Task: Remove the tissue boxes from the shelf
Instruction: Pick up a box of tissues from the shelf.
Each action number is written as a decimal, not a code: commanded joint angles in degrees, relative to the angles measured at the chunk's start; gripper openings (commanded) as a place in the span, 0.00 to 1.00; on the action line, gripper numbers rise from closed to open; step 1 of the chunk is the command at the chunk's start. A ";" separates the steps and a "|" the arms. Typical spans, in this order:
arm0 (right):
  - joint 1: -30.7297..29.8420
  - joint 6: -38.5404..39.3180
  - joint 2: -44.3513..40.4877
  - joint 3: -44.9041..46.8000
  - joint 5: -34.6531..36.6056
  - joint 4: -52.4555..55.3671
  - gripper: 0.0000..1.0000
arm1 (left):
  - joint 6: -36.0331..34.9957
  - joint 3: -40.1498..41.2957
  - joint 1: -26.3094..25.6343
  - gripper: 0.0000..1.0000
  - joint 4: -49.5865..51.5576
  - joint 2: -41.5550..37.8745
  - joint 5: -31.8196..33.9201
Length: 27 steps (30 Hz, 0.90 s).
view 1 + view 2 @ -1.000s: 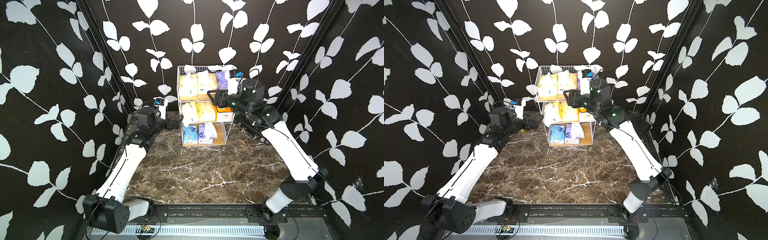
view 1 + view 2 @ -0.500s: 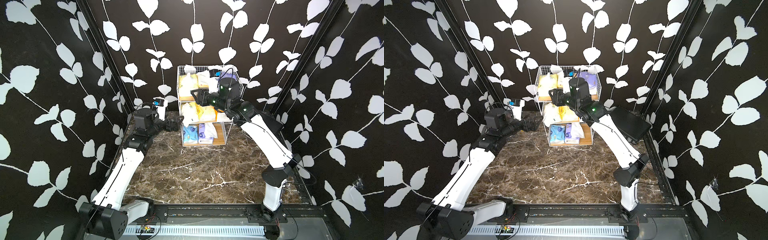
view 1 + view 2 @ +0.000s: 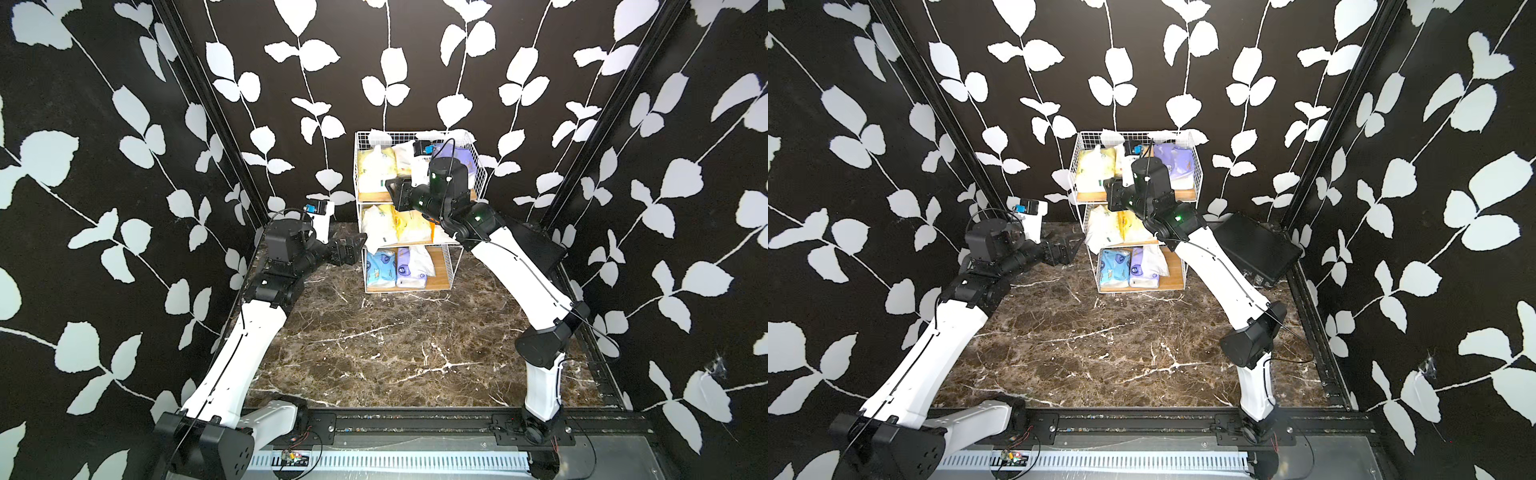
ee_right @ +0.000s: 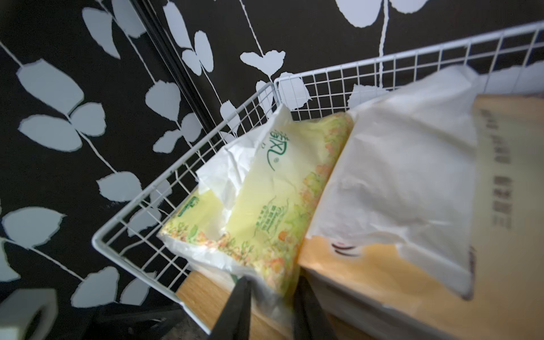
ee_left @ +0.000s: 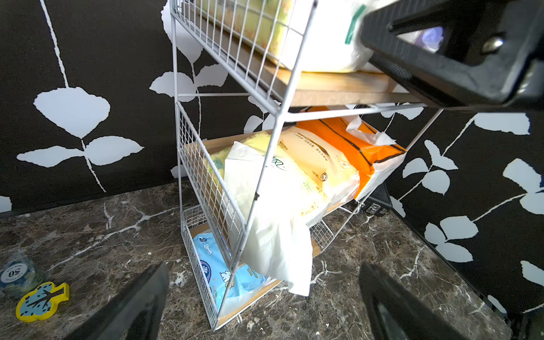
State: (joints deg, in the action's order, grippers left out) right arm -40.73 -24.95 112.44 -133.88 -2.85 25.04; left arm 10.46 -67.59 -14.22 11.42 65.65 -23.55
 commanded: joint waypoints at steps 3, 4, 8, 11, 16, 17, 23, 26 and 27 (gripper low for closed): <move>-0.21 0.76 -1.16 -1.26 -1.45 -3.67 0.09 | -1.31 1.08 -0.06 0.99 -0.80 -0.83 -0.45; -0.14 0.90 -1.70 -0.77 -1.38 -3.59 0.06 | -1.49 1.12 -0.12 0.99 -0.73 -0.70 -0.46; -0.17 1.64 -4.28 1.82 -0.46 -3.42 0.00 | -2.19 0.88 -0.06 0.99 -0.09 -0.55 0.07; -0.15 2.41 -5.94 3.04 -0.46 -2.15 0.00 | -2.57 0.88 -0.16 0.99 0.02 -0.61 0.72; -0.11 3.51 -9.08 6.35 -1.35 0.19 0.00 | -2.88 0.71 -0.11 0.99 0.31 -0.60 0.88; -0.12 3.67 -9.77 7.65 -1.50 0.06 0.00 | -2.90 0.71 -0.06 0.99 0.32 -0.59 0.88; 0.03 4.80 -13.70 15.70 -1.41 -2.26 0.30 | -2.21 0.80 -0.06 0.99 -0.15 -0.42 0.11; 0.34 4.48 -14.65 17.70 -2.54 -3.79 0.48 | -2.03 0.69 -0.04 0.99 -0.22 -0.17 -0.60; 0.39 4.31 -14.96 18.14 -3.09 -4.52 0.51 | -2.02 0.63 -0.06 0.99 -0.16 -0.10 -0.76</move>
State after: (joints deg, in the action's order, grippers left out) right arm -40.56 -20.84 99.44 -117.75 -4.75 24.67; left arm 8.54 -67.18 -14.22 11.46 65.67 -23.20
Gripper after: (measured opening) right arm 0.486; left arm 0.990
